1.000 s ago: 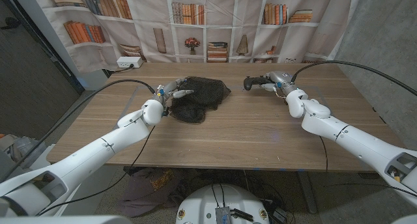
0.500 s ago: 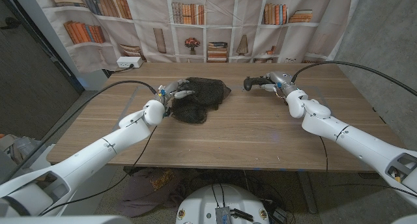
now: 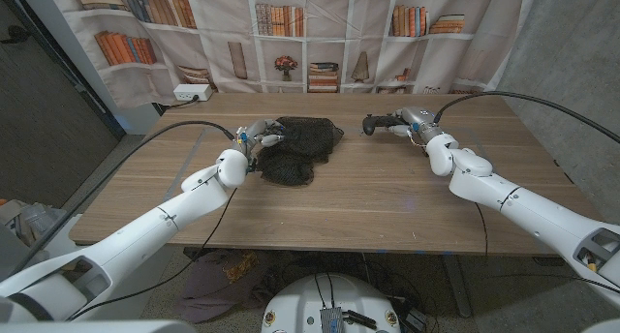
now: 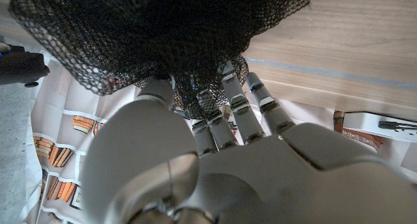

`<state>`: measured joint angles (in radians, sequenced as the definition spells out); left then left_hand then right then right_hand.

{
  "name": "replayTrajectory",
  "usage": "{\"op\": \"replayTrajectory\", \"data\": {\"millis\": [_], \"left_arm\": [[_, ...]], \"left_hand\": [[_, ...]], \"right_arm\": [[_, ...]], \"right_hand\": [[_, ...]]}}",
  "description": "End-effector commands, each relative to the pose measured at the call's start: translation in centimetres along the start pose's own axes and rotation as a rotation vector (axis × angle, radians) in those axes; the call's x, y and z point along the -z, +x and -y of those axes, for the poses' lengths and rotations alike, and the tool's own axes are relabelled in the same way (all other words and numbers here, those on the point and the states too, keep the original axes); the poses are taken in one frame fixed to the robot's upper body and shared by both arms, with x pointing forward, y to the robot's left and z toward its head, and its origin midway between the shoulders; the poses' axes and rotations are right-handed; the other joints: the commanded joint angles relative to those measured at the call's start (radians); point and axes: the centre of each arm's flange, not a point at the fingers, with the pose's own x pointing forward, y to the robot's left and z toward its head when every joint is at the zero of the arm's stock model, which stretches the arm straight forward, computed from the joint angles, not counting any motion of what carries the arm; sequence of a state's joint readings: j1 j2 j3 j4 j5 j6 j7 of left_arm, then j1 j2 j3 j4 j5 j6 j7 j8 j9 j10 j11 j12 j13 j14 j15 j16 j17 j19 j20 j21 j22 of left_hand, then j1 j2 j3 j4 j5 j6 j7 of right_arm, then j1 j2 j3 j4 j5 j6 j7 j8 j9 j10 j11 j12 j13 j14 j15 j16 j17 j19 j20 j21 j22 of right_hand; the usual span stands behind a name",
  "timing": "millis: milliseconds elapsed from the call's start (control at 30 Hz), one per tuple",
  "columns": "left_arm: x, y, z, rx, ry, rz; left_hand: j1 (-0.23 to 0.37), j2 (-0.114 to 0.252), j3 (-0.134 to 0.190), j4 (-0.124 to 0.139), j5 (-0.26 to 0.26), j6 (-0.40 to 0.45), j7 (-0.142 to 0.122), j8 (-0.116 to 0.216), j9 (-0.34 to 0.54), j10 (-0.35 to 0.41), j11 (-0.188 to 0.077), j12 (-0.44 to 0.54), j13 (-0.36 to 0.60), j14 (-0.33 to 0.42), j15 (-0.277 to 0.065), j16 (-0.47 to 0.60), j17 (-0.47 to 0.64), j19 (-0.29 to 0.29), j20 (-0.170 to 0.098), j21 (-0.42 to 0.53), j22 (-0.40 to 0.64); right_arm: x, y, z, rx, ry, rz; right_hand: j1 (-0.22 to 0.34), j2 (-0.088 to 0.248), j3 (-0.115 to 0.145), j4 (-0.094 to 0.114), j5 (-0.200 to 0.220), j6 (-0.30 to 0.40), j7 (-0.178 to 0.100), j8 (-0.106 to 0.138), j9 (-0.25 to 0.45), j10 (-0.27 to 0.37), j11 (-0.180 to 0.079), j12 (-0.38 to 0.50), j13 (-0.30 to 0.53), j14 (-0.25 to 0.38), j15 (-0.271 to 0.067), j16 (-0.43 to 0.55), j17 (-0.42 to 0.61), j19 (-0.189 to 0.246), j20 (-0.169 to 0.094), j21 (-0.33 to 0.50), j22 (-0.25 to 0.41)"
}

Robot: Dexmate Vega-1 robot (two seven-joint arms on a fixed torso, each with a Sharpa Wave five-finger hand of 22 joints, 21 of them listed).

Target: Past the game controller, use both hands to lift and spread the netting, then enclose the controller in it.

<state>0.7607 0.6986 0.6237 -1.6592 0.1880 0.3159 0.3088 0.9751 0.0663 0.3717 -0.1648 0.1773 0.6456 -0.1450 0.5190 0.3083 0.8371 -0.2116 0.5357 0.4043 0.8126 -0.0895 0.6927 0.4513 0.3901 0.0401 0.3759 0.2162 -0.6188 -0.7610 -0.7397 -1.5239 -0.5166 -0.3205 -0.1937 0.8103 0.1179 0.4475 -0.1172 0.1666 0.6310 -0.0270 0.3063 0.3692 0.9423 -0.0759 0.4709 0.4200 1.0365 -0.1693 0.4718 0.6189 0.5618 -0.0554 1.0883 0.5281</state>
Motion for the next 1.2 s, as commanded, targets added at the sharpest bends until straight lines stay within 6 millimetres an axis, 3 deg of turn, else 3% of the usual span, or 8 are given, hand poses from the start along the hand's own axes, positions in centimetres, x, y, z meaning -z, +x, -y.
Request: {"op": "replayTrajectory", "data": {"millis": [33, 67, 167, 233, 400, 667, 1200], "left_arm": [[-0.1, 0.0, 0.4, -0.042, -0.022, -0.017], [-0.1, 0.0, 0.4, -0.047, -0.025, -0.018], [-0.1, 0.0, 0.5, -0.076, -0.042, -0.013], [0.0, -0.1, 0.5, -0.1, -0.063, -0.007], [0.0, -0.1, 0.4, -0.132, -0.084, -0.003], [0.1, -0.5, -0.2, -0.215, -0.138, 0.035], [-1.8, -0.8, -3.2, -0.282, -0.148, 0.115]], "left_hand": [[0.08, 0.012, -0.017, -0.004, -0.001, 0.057, -0.028, 0.057, 0.045, 0.048, 0.0, 0.064, 0.066, 0.059, -0.14, 0.058, 0.055, 0.048, -0.018, 0.031, 0.014], [0.102, 0.014, -0.026, -0.003, -0.001, 0.044, -0.031, 0.067, 0.065, 0.051, 0.0, 0.086, 0.092, 0.074, -0.14, 0.071, 0.063, 0.062, -0.022, 0.043, 0.019], [0.186, 0.02, -0.073, 0.006, -0.001, 0.035, -0.041, 0.155, 0.184, 0.061, 0.003, 0.207, 0.239, 0.145, -0.142, 0.122, 0.122, 0.126, -0.051, 0.116, 0.056], [0.223, 0.032, -0.085, 0.008, 0.001, 0.046, -0.03, 0.217, 0.257, 0.049, 0.005, 0.245, 0.293, 0.18, -0.141, 0.131, 0.149, 0.16, -0.06, 0.162, 0.077], [0.274, 0.05, -0.09, 0.008, 0.001, 0.035, 0.01, 0.288, 0.346, 0.017, 0.009, 0.266, 0.337, 0.204, -0.141, 0.127, 0.187, 0.172, -0.064, 0.218, 0.108], [0.288, 0.051, -0.102, 0.012, -0.002, 0.084, 0.054, 0.323, 0.342, 0.012, 0.008, 0.273, 0.352, 0.212, -0.14, 0.124, 0.225, 0.184, -0.079, 0.258, 0.123], [0.29, 0.046, -0.113, 0.017, 0.0, 0.114, 0.057, 0.339, 0.324, 0.027, 0.007, 0.274, 0.348, 0.221, -0.139, 0.109, 0.252, 0.172, -0.077, 0.286, 0.132]], "right_arm": [[0.3, -0.2, 0.1, -0.001, 0.003, -0.005], [0.3, -0.2, 0.1, -0.001, 0.003, -0.006], [0.4, -0.2, 0.1, -0.001, 0.003, -0.006], [0.5, -0.2, 0.1, -0.002, 0.003, -0.008], [0.5, -0.2, 0.1, -0.004, 0.004, -0.01], [0.6, -0.1, 0.1, -0.005, 0.006, -0.008], [0.4, 0.4, 0.1, -0.001, 0.01, -0.005]], "right_hand": [[-0.069, 0.074, 0.219, 0.209, 0.005, 0.03, -0.018, -0.001, 0.004, 0.045, -0.038, 0.0, 0.003, 0.011, -0.061, -0.005, 0.002, -0.004, -0.152, 0.007, 0.0], [-0.069, 0.075, 0.219, 0.209, 0.005, 0.03, -0.018, -0.001, 0.005, 0.045, -0.035, -0.001, 0.003, 0.011, -0.061, -0.004, 0.003, -0.004, -0.152, 0.007, 0.0], [-0.07, 0.075, 0.219, 0.209, 0.005, 0.03, -0.018, -0.003, 0.005, 0.046, -0.034, -0.002, 0.002, 0.01, -0.061, -0.006, 0.001, -0.005, -0.152, 0.009, -0.002], [-0.07, 0.075, 0.22, 0.209, 0.005, 0.031, -0.018, -0.003, 0.005, 0.045, -0.034, -0.003, 0.003, 0.011, -0.061, -0.006, 0.002, -0.006, -0.152, 0.01, -0.004], [-0.071, 0.075, 0.221, 0.209, 0.005, 0.03, -0.018, -0.005, 0.006, 0.045, -0.037, -0.005, 0.001, 0.01, -0.061, -0.009, 0.001, -0.007, -0.152, 0.011, -0.007], [-0.073, 0.074, 0.221, 0.209, 0.005, 0.032, -0.018, -0.007, 0.006, 0.044, -0.036, -0.009, 0.001, 0.008, -0.061, -0.014, -0.003, -0.008, -0.152, 0.016, -0.012], [-0.074, 0.075, 0.225, 0.206, 0.005, 0.035, -0.017, -0.012, 0.009, 0.046, -0.035, -0.015, 0.0, 0.008, -0.061, -0.018, -0.003, -0.01, -0.153, 0.024, -0.022]]}}
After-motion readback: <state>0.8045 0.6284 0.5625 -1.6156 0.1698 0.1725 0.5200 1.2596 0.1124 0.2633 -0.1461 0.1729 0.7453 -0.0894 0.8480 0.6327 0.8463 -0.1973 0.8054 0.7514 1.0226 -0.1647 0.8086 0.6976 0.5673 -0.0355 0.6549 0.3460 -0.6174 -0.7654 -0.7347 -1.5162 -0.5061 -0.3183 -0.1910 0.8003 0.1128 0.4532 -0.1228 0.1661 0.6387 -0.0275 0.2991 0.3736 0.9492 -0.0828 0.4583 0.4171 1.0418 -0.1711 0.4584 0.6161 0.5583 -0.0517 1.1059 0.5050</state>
